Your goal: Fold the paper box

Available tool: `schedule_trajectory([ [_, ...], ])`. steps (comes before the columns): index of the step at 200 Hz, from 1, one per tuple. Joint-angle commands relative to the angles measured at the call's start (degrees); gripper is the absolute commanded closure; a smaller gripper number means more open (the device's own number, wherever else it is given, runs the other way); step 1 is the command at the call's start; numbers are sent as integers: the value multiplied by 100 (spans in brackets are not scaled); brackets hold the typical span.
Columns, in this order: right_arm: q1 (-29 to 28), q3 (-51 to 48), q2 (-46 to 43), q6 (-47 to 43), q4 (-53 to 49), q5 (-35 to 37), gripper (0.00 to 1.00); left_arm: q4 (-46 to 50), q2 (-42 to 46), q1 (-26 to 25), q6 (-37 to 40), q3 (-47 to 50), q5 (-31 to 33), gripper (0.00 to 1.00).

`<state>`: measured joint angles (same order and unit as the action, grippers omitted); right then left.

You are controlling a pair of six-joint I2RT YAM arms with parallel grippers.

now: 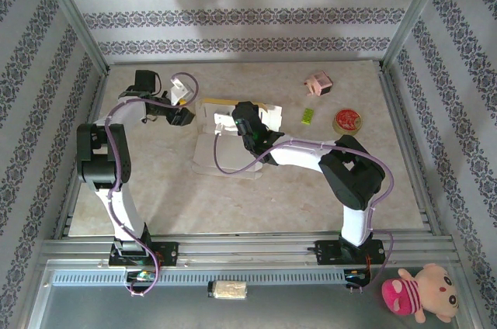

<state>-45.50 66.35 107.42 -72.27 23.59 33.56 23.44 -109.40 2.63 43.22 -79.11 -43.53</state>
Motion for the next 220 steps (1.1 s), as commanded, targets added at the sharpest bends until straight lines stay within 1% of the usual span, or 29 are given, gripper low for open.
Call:
schedule_trajectory([
  [1,13,34,69,87,22,-72,96,372,-1,-148,403,-153,-333,38],
  [15,13,36,95,92,22,-73,96,304,-38,-205,364,-147,-272,37],
  [65,13,28,130,105,18,-61,96,248,-146,-368,255,-201,-485,36],
  [113,20,19,122,134,-4,-81,96,123,-317,-490,12,-289,-495,36],
  [136,20,10,122,143,-12,-90,96,94,-371,-509,-72,-307,-602,34],
  [195,15,3,113,169,-35,-85,96,-257,-398,-519,-414,-248,-651,37],
  [220,22,-7,104,178,-39,-90,96,-572,-397,-524,-718,-184,-751,36],
])
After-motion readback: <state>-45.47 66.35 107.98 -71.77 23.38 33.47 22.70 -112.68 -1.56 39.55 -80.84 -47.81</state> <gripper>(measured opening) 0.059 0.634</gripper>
